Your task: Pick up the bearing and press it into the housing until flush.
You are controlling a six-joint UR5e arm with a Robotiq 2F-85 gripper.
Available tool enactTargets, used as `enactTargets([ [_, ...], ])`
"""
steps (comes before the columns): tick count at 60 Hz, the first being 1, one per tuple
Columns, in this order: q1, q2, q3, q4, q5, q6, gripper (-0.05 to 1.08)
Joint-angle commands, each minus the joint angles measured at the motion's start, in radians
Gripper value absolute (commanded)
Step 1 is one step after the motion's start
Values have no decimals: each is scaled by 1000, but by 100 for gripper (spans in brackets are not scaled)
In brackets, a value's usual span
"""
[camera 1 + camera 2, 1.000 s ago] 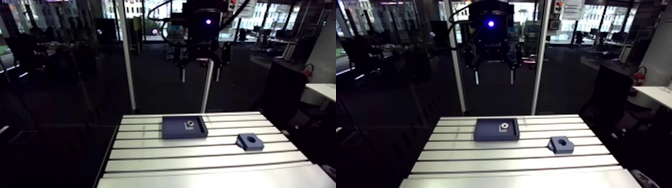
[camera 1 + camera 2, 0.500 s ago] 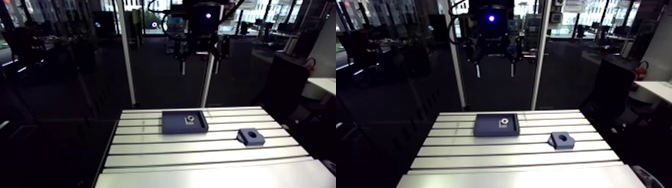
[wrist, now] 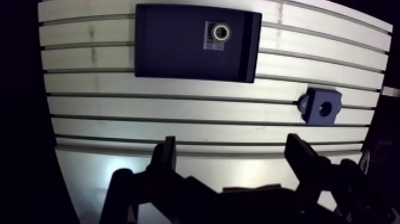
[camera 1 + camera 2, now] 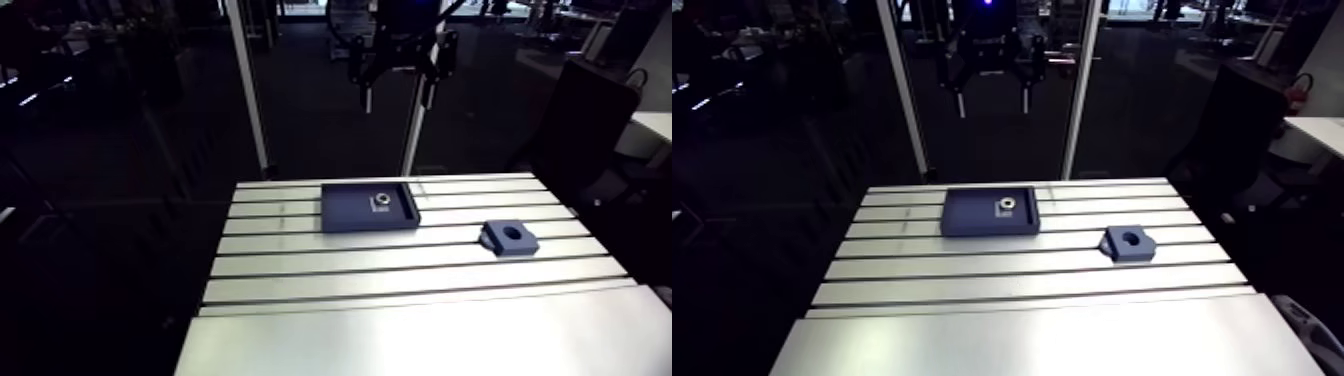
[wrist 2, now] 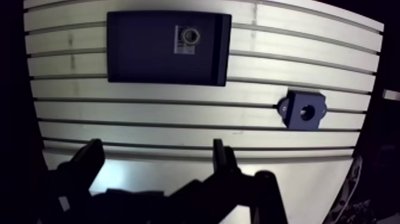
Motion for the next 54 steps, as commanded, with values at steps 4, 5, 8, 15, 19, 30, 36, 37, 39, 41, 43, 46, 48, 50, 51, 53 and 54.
enactTargets([
  [4,0,64,0,-102,1,-20,1],
  [5,-2,69,-2,-104,2,-21,1],
  [8,-2,75,-4,-105,2,-22,1],
  [15,-4,98,-5,-109,1,-23,1],
  [19,-2,107,1,-115,1,-23,1],
  [30,-5,132,13,-179,9,-19,1],
  [36,-14,138,21,-186,7,-12,1],
  [37,-16,141,24,-186,5,-8,1],
  [39,-16,143,27,-187,7,-7,1],
  [41,-17,146,30,-188,7,-6,1],
  [43,-19,149,33,-188,7,-5,1],
  [46,-23,152,38,-192,8,-3,1],
  [48,-23,152,38,-192,8,-3,1],
  [50,-29,154,39,-199,10,-3,1],
  [51,-32,159,40,-208,11,-3,1],
  [53,-34,165,41,-215,11,-3,1],
  [54,-34,170,41,-223,11,-2,1],
])
